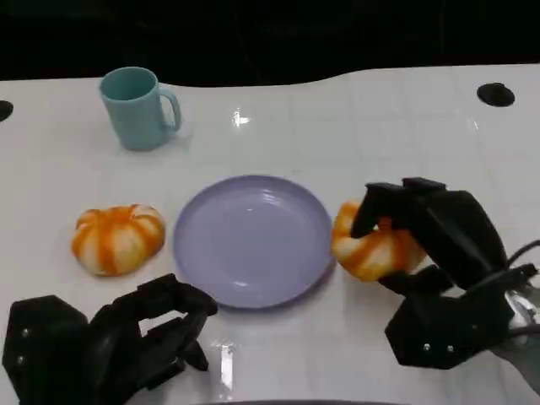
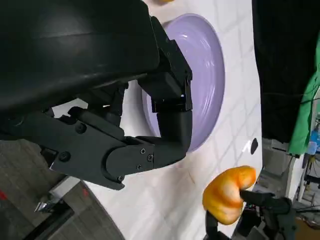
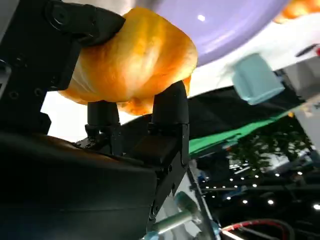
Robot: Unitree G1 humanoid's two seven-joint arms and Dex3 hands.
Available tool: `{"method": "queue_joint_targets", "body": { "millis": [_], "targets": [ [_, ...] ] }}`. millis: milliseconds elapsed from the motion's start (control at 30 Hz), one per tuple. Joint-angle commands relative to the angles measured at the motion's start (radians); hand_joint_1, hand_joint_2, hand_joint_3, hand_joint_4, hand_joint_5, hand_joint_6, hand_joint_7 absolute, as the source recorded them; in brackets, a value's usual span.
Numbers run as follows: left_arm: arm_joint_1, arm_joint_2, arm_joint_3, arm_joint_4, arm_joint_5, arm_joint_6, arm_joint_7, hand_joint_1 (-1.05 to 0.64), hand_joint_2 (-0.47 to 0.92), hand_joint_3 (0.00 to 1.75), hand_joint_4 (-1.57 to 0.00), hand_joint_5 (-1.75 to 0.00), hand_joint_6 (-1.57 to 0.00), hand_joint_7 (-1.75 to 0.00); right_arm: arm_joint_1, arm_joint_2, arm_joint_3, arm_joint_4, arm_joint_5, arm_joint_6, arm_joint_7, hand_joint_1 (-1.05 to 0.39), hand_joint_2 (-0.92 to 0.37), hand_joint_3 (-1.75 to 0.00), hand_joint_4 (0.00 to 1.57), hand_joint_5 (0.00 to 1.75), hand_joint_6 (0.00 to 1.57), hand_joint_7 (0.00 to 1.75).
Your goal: Grasp the bread from the table and place it into the plate.
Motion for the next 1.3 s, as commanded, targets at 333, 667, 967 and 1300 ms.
{"method": "queue_joint_targets", "body": {
  "millis": [333, 667, 967, 1300],
  "targets": [
    [0.008, 0.015, 0.004, -0.01, 0.003, -0.001, 0.003, -0.42, 0.85, 0.53, -0.66, -1.7, -0.71, -1.23, -0.158, 0.136, 0.051, 0.148, 0.001, -0.013, 0.04, -0.04, -0.23, -1.47, 1.0, 1.75, 0.82, 1.6],
    [0.015, 0.008, 0.003, -0.023, 0.003, 0.011, 0.015, -0.42, 0.85, 0.5, -0.68, -1.68, -0.72, -1.23, -0.328, 0.252, 0.088, 0.446, 0.011, -0.055, 0.02, -0.05, -0.3, -1.38, 0.94, 1.75, 0.7, 1.74],
    [0.014, 0.006, 0.002, -0.021, 0.005, 0.006, 0.012, -0.42, 0.87, 0.47, -0.67, -1.68, -0.71, -1.23, -0.381, 0.302, 0.084, 0.554, 0.044, -0.023, 0.063, -0.16, -0.47, -0.88, 0.74, 1.53, 0.82, 0.78],
    [0.016, 0.005, -0.002, -0.031, 0.005, 0.014, 0.02, -0.42, 0.87, 0.46, -0.67, -1.67, -0.72, -1.21, -0.358, 0.22, 0.16, 0.429, -0.028, 0.079, 0.226, -0.54, -0.92, -0.17, 0.23, 0.37, 0.48, 0.01]
  ]
}}
